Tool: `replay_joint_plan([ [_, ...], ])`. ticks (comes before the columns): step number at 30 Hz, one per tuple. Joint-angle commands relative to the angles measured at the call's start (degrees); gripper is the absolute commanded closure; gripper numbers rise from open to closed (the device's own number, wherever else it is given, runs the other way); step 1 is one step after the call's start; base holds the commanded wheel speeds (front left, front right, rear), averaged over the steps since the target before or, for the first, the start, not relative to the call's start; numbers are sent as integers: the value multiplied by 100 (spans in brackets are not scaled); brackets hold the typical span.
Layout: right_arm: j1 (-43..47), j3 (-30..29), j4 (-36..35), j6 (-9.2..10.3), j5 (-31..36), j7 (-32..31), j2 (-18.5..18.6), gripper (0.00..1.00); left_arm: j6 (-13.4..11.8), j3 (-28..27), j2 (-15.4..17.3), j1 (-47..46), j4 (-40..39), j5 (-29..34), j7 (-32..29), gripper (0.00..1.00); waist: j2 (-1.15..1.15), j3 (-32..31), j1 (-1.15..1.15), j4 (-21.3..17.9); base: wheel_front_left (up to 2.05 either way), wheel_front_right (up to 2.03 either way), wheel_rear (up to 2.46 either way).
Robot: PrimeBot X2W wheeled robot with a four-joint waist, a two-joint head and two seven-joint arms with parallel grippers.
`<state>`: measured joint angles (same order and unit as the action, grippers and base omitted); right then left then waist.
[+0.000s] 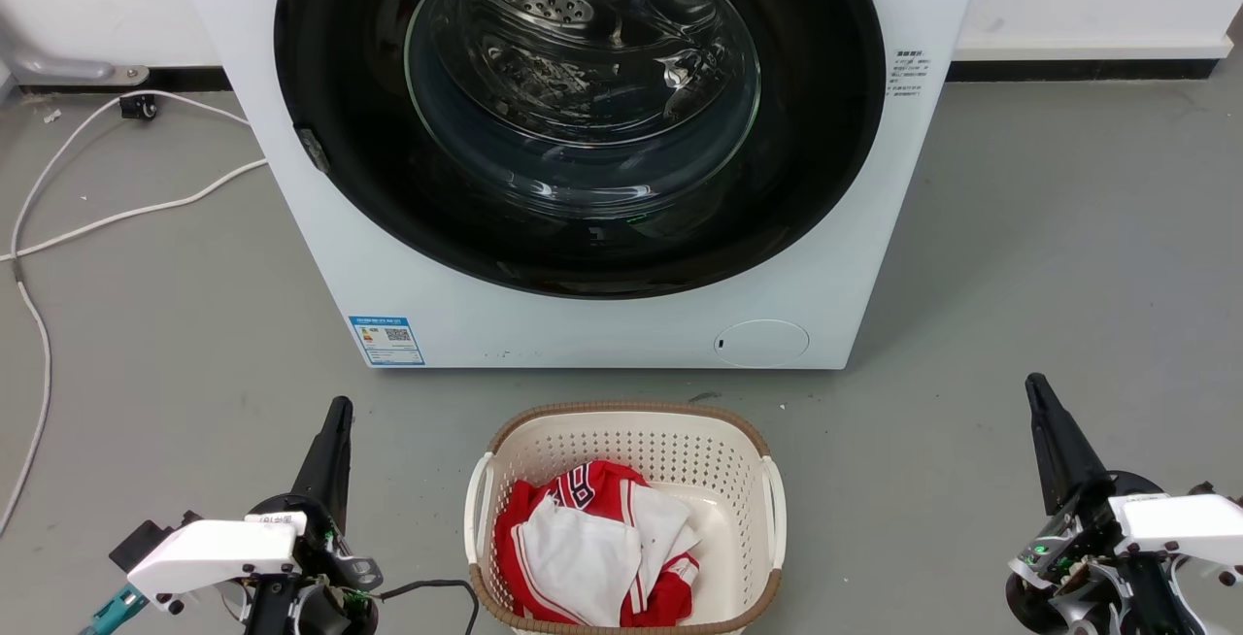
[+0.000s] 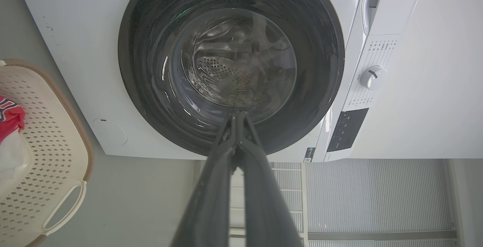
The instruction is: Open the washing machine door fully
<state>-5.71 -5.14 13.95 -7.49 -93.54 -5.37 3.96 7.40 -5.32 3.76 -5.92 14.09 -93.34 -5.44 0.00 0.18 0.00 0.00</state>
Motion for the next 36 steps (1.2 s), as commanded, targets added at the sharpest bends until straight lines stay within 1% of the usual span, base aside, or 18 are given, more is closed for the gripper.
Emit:
replay_joint_plan([
  [1, -76, -18, 10, 0, 27, -22, -11, 100, 16, -10, -1, -46, 5, 33, -32, 100, 0, 0, 0, 0, 0, 0, 0],
  [2, -76, -19, 10, 0, 30, -15, -12, 100, 16, -11, -3, -46, 5, 34, -34, 100, 0, 0, 0, 0, 0, 0, 0],
  [3, 0, -5, 0, 0, 1, -20, -4, 0, 0, -5, -3, -1, 0, 6, -4, 0, 0, 0, 0, 0, 0, 0, 0],
  [13, 105, 121, -98, 0, 88, 192, -21, 0, 0, 196, -23, 1, -115, 62, 214, 0, 0, 1, 0, -6, 0, 0, 0],
  [17, 138, 105, -189, 0, 255, 299, -26, 0, 1, 249, -26, -3, -248, 211, 324, 0, 0, -3, 0, -9, 0, 0, 0],
  [20, 153, 79, -298, 0, 500, 375, -29, 0, 2, 260, -29, -11, -380, 414, 399, 0, 0, -6, 0, -10, 0, 0, 0],
  [23, 170, 72, -439, 0, 896, 449, -32, 0, 2, 254, -31, -22, -516, 678, 473, 0, 0, -11, 0, -10, 0, 0, 0],
  [26, 191, 107, -592, 0, 1450, 520, -36, 0, 3, 248, -33, -36, -657, 1040, 544, 0, 0, -15, 0, -12, 0, 0, 0],
  [36, 297, 202, -936, 0, 3289, 746, -46, 0, 5, 284, -40, -52, -995, 2503, 764, 0, 0, -27, 0, -4, 0, 0, 0],
])
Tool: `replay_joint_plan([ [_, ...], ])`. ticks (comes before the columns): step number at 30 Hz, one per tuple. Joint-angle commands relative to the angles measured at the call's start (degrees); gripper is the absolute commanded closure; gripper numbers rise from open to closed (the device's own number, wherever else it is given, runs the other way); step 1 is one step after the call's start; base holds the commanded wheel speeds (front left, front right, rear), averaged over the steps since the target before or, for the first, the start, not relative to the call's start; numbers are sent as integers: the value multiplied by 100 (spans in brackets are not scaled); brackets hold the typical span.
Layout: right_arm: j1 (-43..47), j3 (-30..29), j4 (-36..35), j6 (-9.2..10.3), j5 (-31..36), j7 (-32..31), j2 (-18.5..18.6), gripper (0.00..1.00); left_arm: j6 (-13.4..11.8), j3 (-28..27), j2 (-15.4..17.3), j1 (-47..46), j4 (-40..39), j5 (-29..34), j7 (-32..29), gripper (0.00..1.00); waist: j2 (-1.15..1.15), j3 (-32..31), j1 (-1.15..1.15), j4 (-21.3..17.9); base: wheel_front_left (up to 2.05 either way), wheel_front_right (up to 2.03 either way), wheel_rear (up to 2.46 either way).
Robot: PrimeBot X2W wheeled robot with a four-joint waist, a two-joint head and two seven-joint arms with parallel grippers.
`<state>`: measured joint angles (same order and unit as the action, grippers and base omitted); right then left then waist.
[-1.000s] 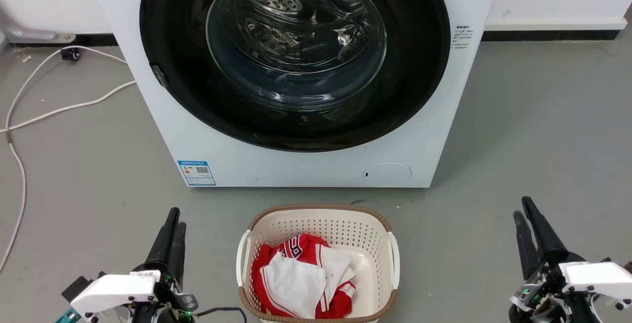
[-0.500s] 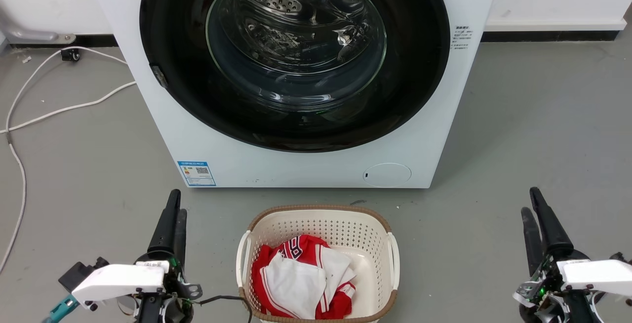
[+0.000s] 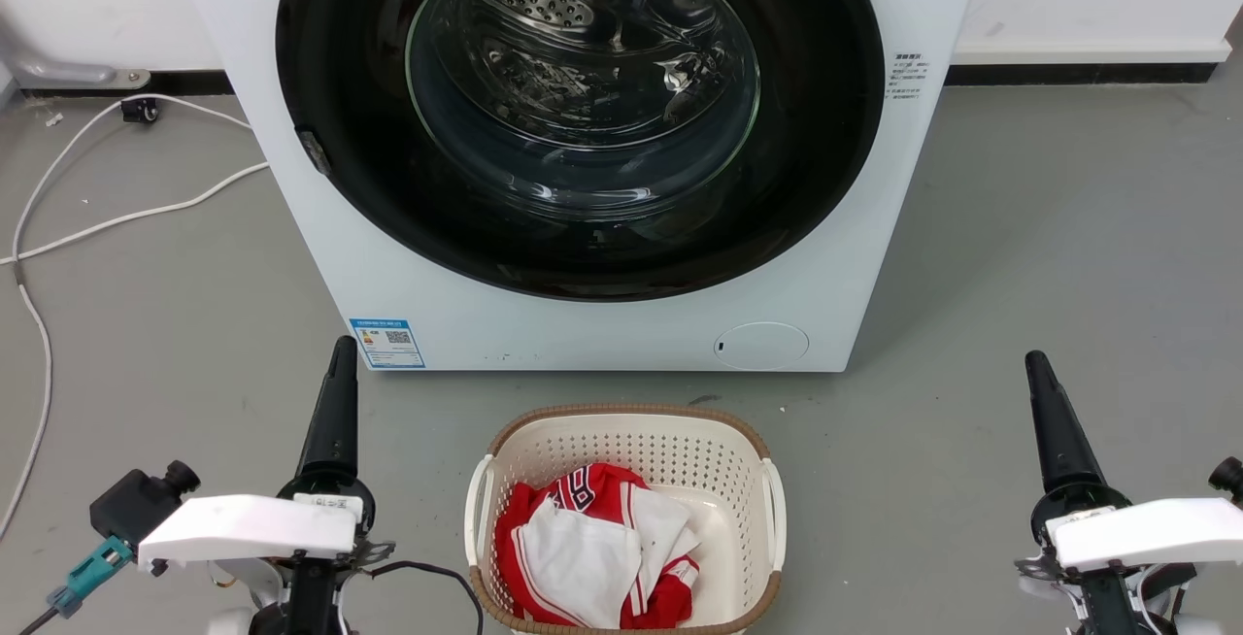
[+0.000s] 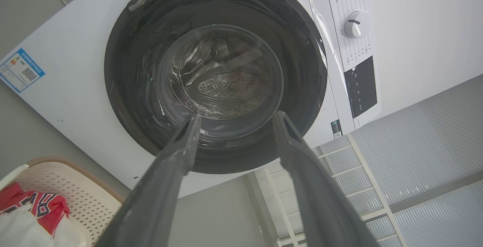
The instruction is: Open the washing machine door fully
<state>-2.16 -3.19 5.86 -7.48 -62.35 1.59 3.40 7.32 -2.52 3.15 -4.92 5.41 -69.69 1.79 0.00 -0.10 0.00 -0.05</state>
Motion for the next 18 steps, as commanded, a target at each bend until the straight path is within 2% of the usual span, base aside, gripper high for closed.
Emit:
replay_joint_plan([
  [1, -45, 22, -144, -1, 339, 69, 9, 0, 12, 12, 21, -148, -147, 292, 64, 0, 0, 0, 0, 1, 0, 0, 0],
  [9, 27, 165, -263, -1, 1582, 231, 1, 0, -33, 81, 16, -77, -256, 1470, 220, 0, 0, -3, 0, -5, 0, 0, 0],
  [18, 97, 177, -301, -1, 2545, 312, -8, 0, -128, 211, 35, 30, -258, 2631, 382, 0, 0, -13, 0, -2, 0, 0, 0],
])
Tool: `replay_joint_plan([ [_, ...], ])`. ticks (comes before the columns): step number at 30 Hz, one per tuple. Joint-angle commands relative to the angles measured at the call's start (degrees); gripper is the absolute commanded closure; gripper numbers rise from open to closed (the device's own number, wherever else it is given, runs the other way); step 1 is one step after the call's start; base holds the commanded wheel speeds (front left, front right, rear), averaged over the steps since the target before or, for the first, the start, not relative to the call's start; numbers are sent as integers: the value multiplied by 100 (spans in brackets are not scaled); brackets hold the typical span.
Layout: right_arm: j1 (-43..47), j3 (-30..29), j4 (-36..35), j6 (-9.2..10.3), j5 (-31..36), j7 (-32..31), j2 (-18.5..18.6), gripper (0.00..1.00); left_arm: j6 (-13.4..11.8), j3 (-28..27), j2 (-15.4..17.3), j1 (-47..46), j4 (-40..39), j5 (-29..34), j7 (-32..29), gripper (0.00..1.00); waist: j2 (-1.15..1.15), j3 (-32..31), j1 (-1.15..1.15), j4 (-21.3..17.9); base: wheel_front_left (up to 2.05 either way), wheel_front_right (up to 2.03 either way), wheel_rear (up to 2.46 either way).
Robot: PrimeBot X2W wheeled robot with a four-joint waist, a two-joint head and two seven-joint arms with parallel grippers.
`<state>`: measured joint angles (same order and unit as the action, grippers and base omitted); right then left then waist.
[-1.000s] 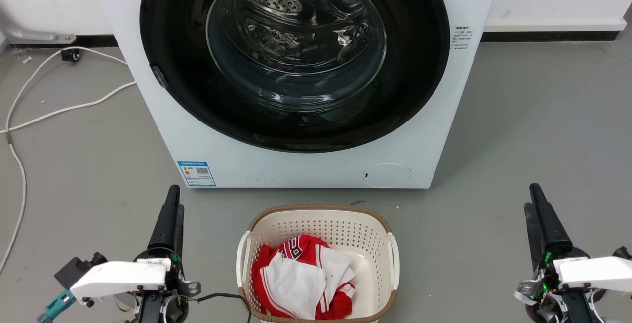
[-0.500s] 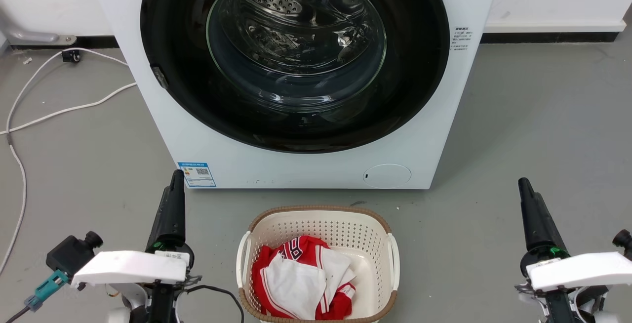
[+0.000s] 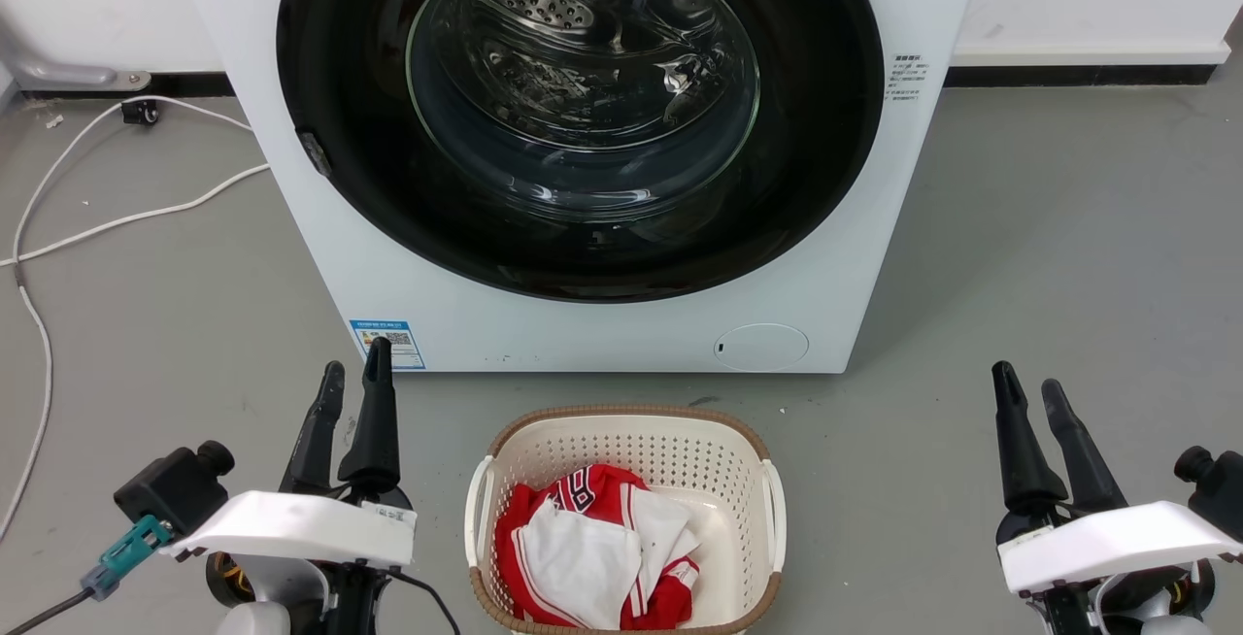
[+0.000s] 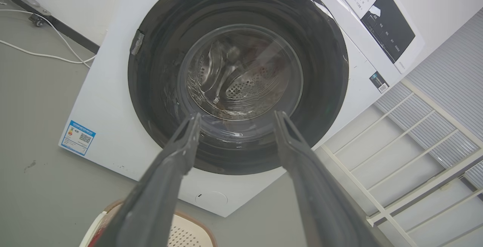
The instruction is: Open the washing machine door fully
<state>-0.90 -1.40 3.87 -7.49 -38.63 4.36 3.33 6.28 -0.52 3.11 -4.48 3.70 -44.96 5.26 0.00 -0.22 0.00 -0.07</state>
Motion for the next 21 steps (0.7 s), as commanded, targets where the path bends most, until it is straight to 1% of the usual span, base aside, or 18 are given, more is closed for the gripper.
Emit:
replay_joint_plan([
  [1, -19, 4, -106, 0, 273, 30, -2, 0, -36, 33, 47, -8, -77, 268, 56, 0, 0, -2, 0, 1, 0, 0, 0],
  [10, 39, 48, -177, 0, 1132, 26, -10, 0, -194, 240, 143, 18, -70, 1065, 203, 0, 0, -11, 0, 8, 0, 0, 0],
  [21, 97, 54, -269, 0, 1945, -24, -19, 0, -336, 460, 237, 19, -50, 1778, 370, 0, 0, -21, 0, 25, 0, 0, 0],
])
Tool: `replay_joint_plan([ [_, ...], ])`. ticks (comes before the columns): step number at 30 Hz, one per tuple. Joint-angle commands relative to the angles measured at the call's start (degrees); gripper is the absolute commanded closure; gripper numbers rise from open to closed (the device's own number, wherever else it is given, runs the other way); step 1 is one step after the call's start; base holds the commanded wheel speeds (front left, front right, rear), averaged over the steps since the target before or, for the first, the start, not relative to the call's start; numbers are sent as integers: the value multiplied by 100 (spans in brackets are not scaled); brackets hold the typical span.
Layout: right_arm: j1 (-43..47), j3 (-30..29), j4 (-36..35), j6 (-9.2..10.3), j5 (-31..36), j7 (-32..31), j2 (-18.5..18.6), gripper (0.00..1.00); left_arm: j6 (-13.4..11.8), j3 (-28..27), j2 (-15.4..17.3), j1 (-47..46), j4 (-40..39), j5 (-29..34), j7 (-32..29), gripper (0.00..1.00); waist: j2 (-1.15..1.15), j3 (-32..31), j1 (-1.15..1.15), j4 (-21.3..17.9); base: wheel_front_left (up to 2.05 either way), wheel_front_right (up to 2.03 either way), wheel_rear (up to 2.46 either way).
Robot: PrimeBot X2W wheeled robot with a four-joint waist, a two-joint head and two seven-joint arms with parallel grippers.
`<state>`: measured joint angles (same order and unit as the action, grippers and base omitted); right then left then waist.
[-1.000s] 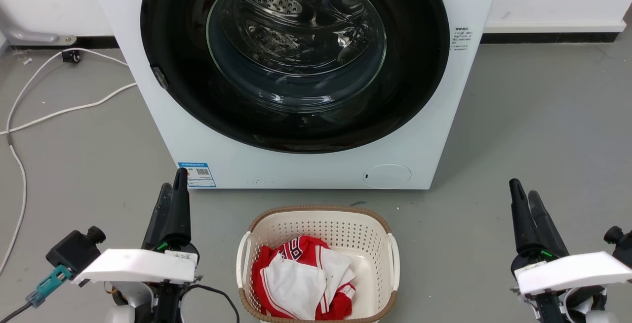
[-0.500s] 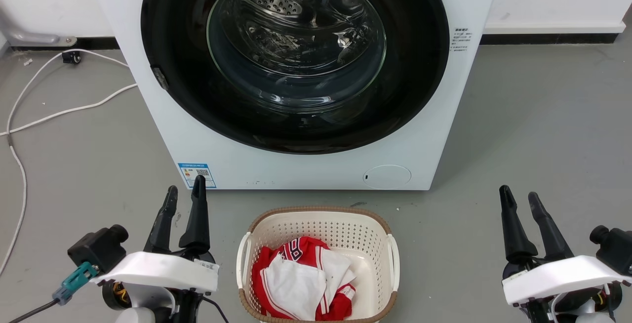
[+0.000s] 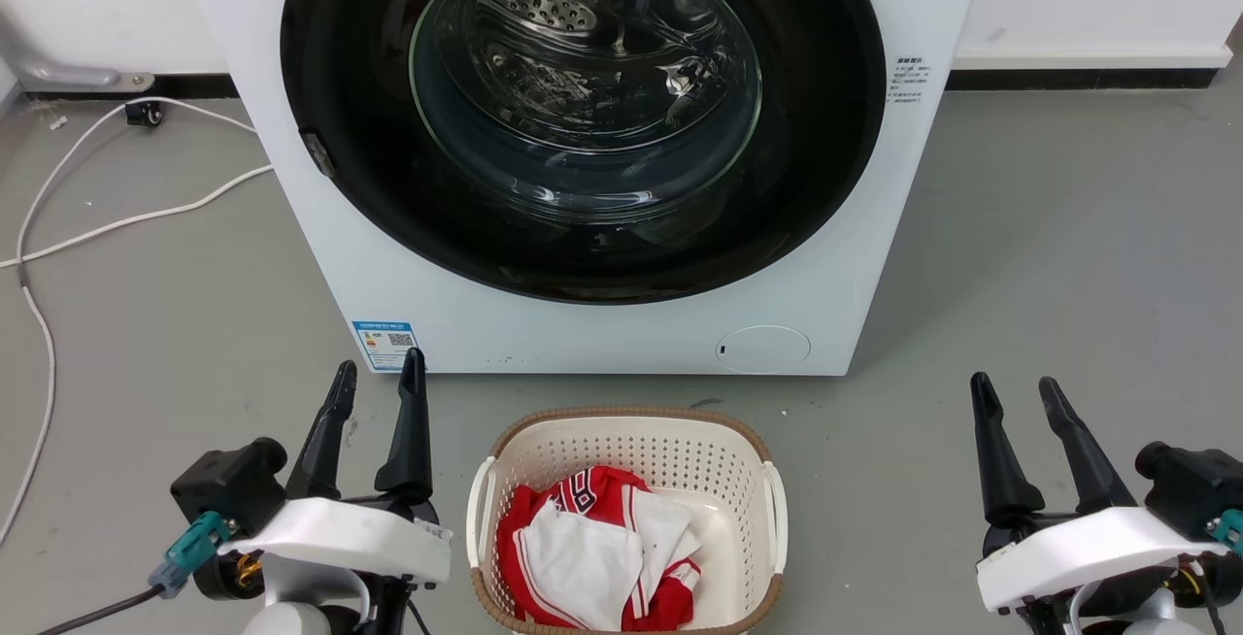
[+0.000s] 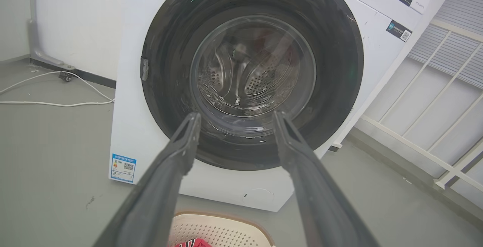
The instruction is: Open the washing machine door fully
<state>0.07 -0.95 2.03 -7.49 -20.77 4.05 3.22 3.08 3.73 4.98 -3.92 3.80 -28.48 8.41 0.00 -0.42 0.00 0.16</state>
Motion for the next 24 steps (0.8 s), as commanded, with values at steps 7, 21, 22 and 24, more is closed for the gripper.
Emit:
replay_joint_plan([
  [7, 47, 8, -127, 0, 593, -22, -13, 0, -115, 162, 103, -21, -65, 543, 152, 0, 0, -8, 0, 15, 0, 0, 0],
  [21, 73, 11, -170, 0, 1266, -28, -23, 0, -282, 295, 154, 43, -68, 1197, 312, 0, 0, -15, 0, 39, 0, 0, 0],
  [22, 72, 12, -176, 0, 1314, -20, -24, 0, -298, 297, 152, 51, -72, 1238, 327, 0, 0, -15, 0, 42, 0, 0, 0],
  [24, 74, 9, -185, 0, 1408, -4, -26, 0, -319, 293, 142, 60, -88, 1311, 354, 0, 0, -13, 0, 46, 0, 0, 0],
])
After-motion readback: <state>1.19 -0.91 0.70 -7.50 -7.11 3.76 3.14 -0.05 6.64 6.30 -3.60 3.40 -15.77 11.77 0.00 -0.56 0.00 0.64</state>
